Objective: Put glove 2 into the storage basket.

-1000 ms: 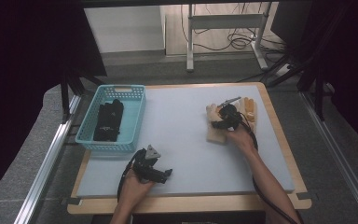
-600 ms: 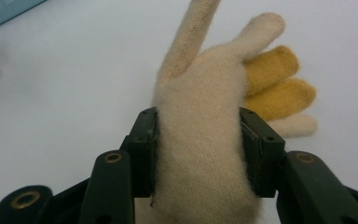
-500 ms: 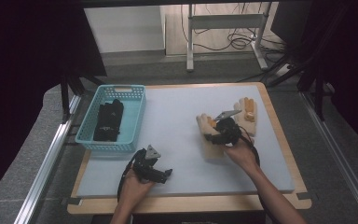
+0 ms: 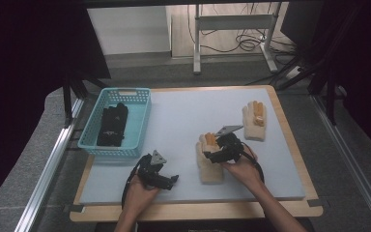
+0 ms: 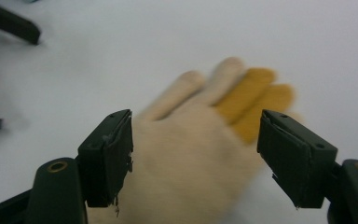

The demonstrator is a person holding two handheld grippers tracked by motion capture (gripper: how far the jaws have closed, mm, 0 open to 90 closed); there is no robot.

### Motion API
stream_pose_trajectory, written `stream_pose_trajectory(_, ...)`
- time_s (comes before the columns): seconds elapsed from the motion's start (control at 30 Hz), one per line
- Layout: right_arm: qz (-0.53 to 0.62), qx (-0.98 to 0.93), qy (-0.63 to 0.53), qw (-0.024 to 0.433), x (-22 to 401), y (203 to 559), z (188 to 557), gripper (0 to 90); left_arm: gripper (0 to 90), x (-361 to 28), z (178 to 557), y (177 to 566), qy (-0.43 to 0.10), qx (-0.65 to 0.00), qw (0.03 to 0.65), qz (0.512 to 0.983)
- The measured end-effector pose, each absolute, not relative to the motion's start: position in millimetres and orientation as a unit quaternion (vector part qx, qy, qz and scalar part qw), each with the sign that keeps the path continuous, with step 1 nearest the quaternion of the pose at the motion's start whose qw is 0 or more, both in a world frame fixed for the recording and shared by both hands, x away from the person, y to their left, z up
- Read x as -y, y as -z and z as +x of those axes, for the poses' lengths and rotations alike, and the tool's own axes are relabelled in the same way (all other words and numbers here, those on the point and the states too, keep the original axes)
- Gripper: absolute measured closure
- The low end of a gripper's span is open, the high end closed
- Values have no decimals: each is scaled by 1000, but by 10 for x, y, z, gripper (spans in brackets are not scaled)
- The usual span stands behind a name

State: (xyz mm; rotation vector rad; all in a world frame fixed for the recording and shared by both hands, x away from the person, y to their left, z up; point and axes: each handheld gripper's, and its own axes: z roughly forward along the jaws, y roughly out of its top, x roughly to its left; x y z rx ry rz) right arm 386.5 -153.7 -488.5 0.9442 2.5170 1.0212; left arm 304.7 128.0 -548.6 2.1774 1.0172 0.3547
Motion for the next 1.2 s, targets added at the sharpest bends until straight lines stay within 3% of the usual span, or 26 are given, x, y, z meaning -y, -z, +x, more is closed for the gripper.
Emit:
stream_pose_trajectory(0.2,340,-865,-340,143,1805,4892,4062,506,23,-1282,3050,5485,-138,-391,348,841)
stream_pose_trajectory(0.3,349,-861,-342,145,1926,4915,4127,575,23,-1284,3050,5484,-137,-390,347,842)
stream_pose_trajectory(0.87,455,-799,-340,200,2961,4731,4506,801,23,-1285,3051,5484,-137,-390,347,842)
stream_pose_trajectory(1.2,494,-786,-312,200,3246,4996,4647,822,23,-1285,3051,5484,-137,-390,347,842)
